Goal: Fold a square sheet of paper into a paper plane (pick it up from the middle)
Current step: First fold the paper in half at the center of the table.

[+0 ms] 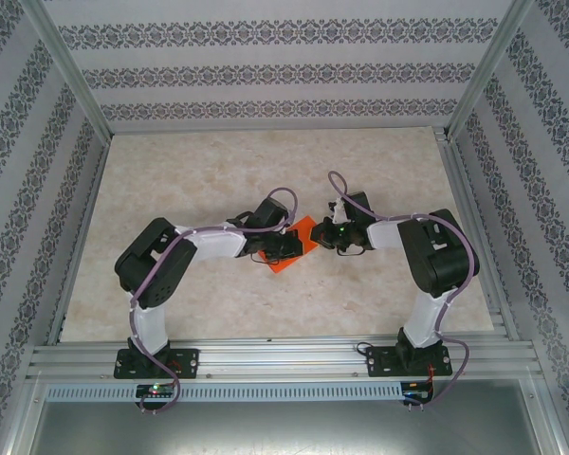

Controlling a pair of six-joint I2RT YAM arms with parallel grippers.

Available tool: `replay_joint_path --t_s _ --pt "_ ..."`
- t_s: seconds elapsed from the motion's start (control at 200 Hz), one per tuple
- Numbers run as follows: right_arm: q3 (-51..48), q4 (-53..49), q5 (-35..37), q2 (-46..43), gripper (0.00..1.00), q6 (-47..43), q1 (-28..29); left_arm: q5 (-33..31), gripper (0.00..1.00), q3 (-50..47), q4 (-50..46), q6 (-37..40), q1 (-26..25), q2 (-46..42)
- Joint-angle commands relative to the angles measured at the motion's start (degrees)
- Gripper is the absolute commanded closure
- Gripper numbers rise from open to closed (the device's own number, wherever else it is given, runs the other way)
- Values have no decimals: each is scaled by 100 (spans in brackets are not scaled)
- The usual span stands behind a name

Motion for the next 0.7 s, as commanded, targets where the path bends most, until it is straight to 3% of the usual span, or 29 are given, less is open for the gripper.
replay_joint_path --t_s 0.0,0.34,0.694 --pt "-95 -127 176 214 100 -131 6 205 100 226 188 -63 -23 278" --pt "-140 -216 256 303 100 -192 -14 -111 100 250 -14 34 -29 523" --pt "-111 -697 522 431 100 -357 -162 111 100 -1201 934 -142 60 266"
